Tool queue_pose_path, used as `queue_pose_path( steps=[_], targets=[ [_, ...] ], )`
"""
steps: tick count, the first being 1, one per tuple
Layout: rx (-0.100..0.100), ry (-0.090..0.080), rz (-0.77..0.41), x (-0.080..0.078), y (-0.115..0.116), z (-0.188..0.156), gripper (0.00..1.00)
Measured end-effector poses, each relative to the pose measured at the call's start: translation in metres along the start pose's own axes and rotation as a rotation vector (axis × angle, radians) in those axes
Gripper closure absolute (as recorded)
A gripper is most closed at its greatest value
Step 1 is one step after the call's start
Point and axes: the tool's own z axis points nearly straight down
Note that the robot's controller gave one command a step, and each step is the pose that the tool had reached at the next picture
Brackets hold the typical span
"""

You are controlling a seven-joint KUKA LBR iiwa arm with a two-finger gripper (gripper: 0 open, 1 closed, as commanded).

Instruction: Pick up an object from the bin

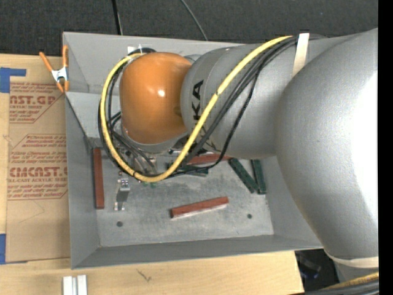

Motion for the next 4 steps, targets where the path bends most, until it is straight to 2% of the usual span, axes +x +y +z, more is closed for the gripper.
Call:
queue_pose_path(
  steps=[1, 2, 3, 4],
  targets=[
    [0.000, 0.000, 0.000, 0.000, 0.000, 0.000, 0.00],
    [-0.002, 0.000, -0.132, -0.010, -0.021, -0.001, 0.00],
    [0.001, -0.001, -0.273, -0.023, -0.074, 0.004, 0.00],
    [0.001, -0.003, -0.297, -0.043, -0.083, 0.011, 0.00]
  ],
)
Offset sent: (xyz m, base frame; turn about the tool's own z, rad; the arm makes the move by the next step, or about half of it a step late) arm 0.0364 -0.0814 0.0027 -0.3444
